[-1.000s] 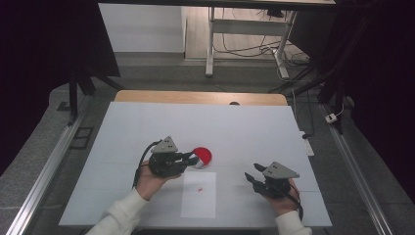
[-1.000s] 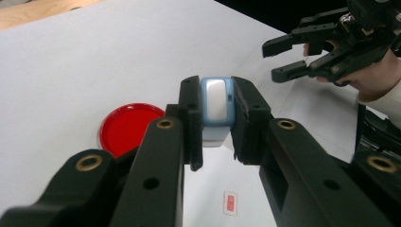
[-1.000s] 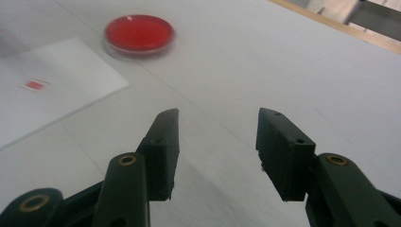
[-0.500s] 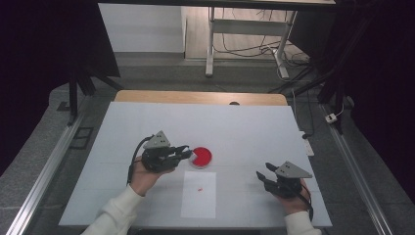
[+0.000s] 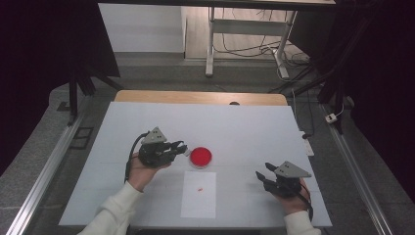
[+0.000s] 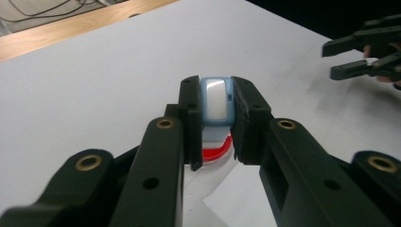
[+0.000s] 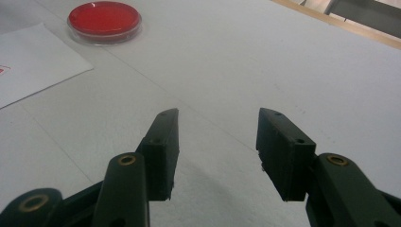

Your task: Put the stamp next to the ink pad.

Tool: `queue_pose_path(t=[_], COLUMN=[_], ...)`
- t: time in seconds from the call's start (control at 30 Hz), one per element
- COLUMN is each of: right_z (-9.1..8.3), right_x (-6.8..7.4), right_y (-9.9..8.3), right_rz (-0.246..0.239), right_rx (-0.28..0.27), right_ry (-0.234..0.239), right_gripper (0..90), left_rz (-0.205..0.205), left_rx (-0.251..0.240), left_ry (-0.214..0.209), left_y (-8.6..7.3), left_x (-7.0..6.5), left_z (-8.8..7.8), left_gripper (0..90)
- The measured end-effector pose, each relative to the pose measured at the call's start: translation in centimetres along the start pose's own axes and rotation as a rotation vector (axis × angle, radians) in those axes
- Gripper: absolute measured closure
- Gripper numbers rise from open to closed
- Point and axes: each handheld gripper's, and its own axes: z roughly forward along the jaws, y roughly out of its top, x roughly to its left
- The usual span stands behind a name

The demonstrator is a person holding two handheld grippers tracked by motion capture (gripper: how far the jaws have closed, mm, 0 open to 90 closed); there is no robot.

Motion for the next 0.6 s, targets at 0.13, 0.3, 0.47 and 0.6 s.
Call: queue_pose_path(t=[0.13, 0.3, 0.47, 0.6], right_z=[0.1, 0.2, 0.2, 0.4], right_x=[0.0, 0.1, 0.1, 0.1], right_y=[0.0, 0.0, 0.0, 0.0], right_rz=[-0.001, -0.004, -0.004, -0.003], right_rx=[0.012, 0.017, 0.017, 0.021], right_ry=[-0.001, 0.001, 0.001, 0.0], right_gripper=[49.3, 49.1, 49.1, 49.1], left_rz=[0.001, -0.003, -0.005, 0.0], left_rx=[0.017, 0.038, 0.059, 0.098], left_ry=[0.029, 0.052, 0.069, 0.1], left_y=[-0.2, -0.4, -0.6, -0.9], left_x=[0.7, 1.4, 1.9, 2.5], left_z=[0.4, 0.9, 1.5, 2.6], left_gripper=[75.4, 75.4, 75.4, 75.4])
